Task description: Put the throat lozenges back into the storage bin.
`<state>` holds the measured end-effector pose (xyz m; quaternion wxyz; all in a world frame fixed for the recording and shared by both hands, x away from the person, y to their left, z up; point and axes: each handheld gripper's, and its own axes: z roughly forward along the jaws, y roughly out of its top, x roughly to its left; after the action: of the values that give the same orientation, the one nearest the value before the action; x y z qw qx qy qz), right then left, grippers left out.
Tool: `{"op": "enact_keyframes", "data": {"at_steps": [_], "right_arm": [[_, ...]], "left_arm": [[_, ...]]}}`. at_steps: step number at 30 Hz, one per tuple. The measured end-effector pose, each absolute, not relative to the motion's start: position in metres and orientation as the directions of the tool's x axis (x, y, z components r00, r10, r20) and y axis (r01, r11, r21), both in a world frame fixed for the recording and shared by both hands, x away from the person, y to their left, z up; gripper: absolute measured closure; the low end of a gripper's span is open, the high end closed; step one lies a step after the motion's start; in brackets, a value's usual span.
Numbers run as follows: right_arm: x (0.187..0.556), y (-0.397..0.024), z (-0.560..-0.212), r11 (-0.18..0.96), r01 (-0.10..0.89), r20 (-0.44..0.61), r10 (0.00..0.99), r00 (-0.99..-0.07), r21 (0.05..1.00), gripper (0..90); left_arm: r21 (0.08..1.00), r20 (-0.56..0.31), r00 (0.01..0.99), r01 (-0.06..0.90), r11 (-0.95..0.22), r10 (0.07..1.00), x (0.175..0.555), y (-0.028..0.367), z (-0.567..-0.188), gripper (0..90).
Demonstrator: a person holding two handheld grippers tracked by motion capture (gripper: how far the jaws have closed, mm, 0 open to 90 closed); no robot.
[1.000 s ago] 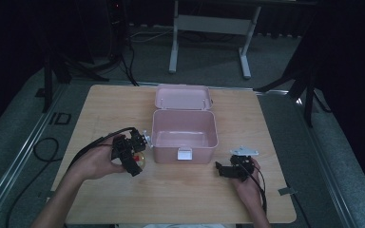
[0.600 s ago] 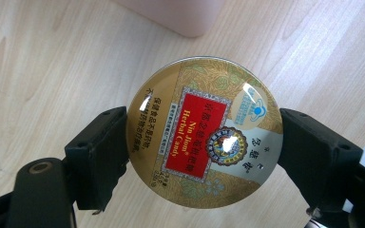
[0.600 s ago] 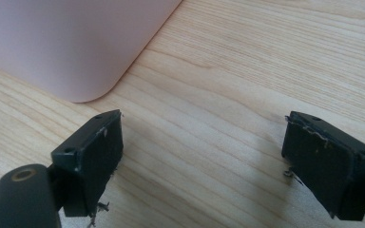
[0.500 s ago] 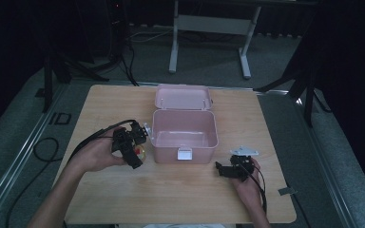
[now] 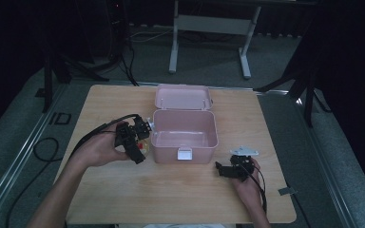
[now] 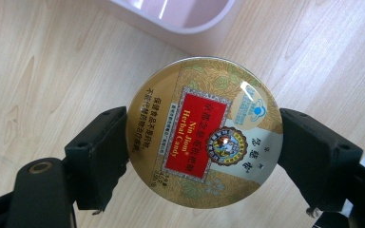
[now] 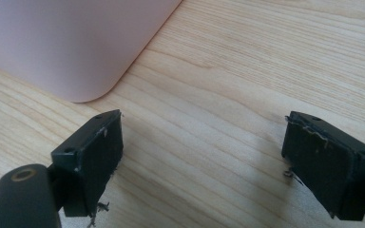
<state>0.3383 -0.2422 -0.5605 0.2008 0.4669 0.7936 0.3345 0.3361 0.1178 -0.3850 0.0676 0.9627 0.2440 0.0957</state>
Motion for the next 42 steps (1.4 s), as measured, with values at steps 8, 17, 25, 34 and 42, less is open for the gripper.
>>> {"op": "enact_keyframes", "data": {"at_steps": [8,17,25,34,42], "right_arm": [[0.338,-0.242,-0.561,0.34,0.607,-0.007,0.876,-0.483,0.719,13.3],[0.338,-0.242,-0.561,0.341,0.606,-0.007,0.875,-0.483,0.719,13.3],[0.338,-0.242,-0.561,0.342,0.606,-0.008,0.875,-0.484,0.718,13.3],[0.338,-0.242,-0.561,0.341,0.606,-0.007,0.875,-0.484,0.719,13.3],[0.338,-0.242,-0.561,0.341,0.606,-0.007,0.875,-0.484,0.719,13.3]], "left_arm": [[0.183,0.155,0.865,0.45,-0.874,0.477,0.342,0.112,-0.377,21.0],[0.191,0.156,0.866,0.446,-0.875,0.475,0.351,0.103,-0.373,21.0],[0.188,0.159,0.871,0.436,-0.88,0.466,0.357,0.094,-0.369,21.0],[0.189,0.144,0.873,0.438,-0.879,0.466,0.364,0.086,-0.369,21.0],[0.18,0.145,0.872,0.442,-0.879,0.468,0.371,0.081,-0.371,21.0]]}}
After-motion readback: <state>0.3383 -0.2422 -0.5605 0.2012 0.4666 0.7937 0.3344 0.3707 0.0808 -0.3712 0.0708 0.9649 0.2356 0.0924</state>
